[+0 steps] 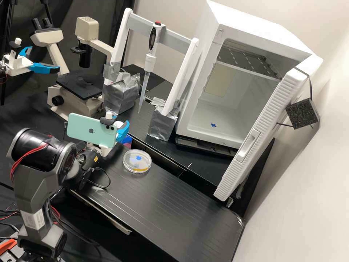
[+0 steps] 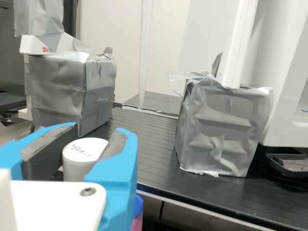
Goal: Close the bottle
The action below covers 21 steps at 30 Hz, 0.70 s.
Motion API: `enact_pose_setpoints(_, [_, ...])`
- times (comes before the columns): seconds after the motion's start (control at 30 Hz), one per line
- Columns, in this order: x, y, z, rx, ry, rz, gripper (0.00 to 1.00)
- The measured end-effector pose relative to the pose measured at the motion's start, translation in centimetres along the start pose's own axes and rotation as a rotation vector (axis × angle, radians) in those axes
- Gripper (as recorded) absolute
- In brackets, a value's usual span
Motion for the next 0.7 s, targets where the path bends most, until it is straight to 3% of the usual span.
enact_pose_setpoints(0.7, [2.1, 0.8, -0.9, -0.004, -0.012, -0.041, 0.0])
